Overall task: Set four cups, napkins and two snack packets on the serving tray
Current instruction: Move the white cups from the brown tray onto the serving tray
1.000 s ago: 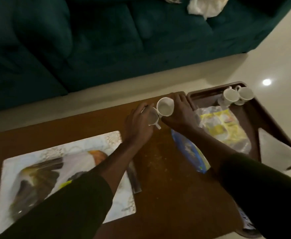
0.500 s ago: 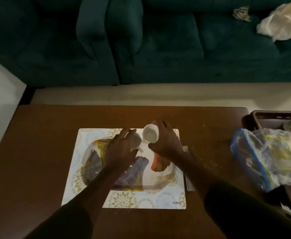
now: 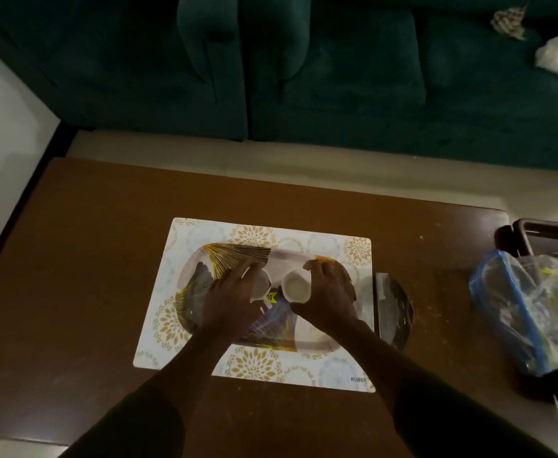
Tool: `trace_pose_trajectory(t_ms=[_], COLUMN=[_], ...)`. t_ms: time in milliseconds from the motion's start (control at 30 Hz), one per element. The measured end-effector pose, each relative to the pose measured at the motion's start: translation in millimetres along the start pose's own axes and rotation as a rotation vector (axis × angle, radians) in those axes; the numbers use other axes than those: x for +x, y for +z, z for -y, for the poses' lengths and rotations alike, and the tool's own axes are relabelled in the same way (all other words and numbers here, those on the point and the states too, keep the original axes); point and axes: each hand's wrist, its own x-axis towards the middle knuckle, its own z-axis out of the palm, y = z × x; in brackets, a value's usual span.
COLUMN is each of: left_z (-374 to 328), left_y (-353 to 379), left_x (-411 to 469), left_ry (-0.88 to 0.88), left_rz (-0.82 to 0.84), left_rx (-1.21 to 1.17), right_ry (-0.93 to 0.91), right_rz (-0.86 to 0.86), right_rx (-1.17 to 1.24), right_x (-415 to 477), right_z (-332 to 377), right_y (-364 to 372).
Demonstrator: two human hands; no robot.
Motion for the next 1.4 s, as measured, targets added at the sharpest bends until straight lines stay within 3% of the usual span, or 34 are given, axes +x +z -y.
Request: trace_pose_trajectory(t_ms=[100,200,333,433,600,733,833,1000,1233,1400], left_z=[4.8,13.2,17.8,18.4,17.5,22.5,25.1,20.3,15.1,14.4], left_y=[-5.0,-12.5,-15.9,-17.9,-14.4,-8.3,-7.1,-4.2,3.4,3.9], left_x=[-0.2,2.7,4.9,4.7,-1.8,-8.3,-8.4,-12.7,-14.5,-8.8], left_ry=[0.036,0.136,0.268,0.209,-0.046,-0.013,-0.033,-0.079,-0.050,-0.022], left_rz=[0.045,0.114,0.195,0.121,0.029,0.105,0.064,-0.008,-0.016,-0.031], left_rx=[0.040,0.067,0.089,0.056,-0.025,-0.064,-0.122,-0.206,-0.285,-0.302], right_ry=[-0.026,-0.186,-0.413,-0.512,-0.427,-0.275,-0.164,-0.331,-0.080,-0.136], right_rz=[0.080,0.214,0.408,0.418,0.283,0.231,0.205,0.196,-0.001,-0.018], right_rx=[0.032,0.057,-0.213,-0.317,-0.262,-0.213,-0.158,-0.133,0.077,0.097], right_x=[4.9,14.2,22.3,25.0,23.4,15.6,6.2,-10.5,-35.5,-34.0], right_z=[-3.1,-9.6,-9.8,-6.7,-7.9,-16.6,-20.7,-20.2,-6.2,3.9], right_y=[-11.1,-26.9,-39.7,-41.2,-36.7,-31.8,-33.2,-25.0,4.2,15.1])
